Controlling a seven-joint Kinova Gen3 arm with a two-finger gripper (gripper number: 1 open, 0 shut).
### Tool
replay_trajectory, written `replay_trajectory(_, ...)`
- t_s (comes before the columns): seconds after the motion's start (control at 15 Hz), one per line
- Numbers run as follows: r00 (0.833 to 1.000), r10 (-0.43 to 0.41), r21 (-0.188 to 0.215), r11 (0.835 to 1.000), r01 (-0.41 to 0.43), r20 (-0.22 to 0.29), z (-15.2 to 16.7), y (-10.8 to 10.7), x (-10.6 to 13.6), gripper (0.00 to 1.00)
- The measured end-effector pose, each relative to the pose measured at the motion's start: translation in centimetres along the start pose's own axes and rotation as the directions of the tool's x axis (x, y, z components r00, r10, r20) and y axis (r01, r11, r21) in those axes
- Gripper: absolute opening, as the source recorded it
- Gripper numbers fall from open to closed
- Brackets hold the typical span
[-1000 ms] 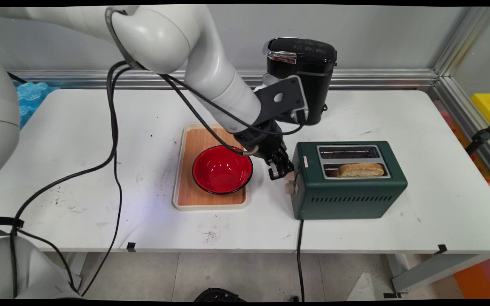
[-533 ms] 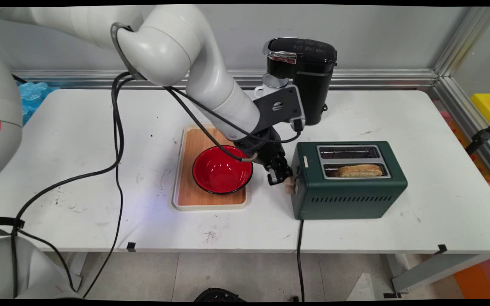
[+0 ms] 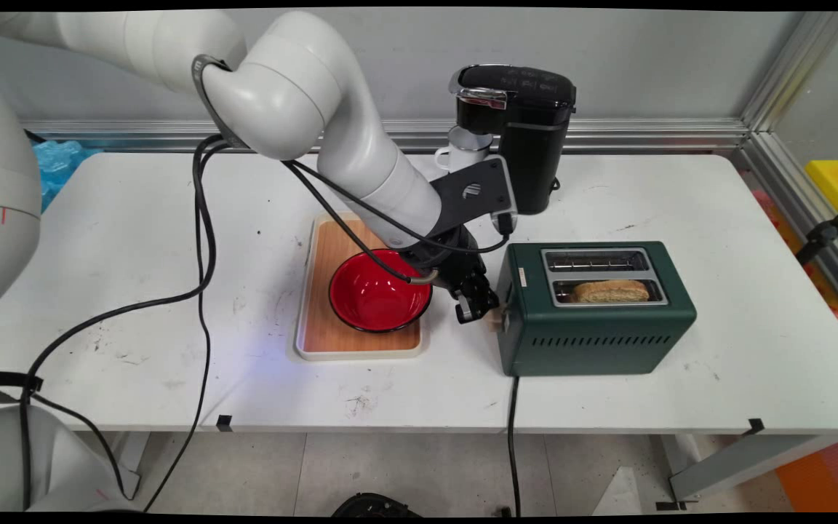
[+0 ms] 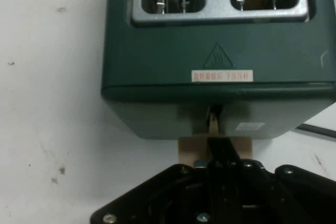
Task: Press the toaster switch
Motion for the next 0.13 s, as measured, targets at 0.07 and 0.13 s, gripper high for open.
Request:
replay_trajectory(0.07,1.000,0.000,-0.001,1.000,0.000,0.001,0.01,0.02,-0.09,0.00)
replay_trajectory(0.13,1.000,0.000,-0.003,1.000,0.000,0.002,-0.02,0.05,-0.23,0.00)
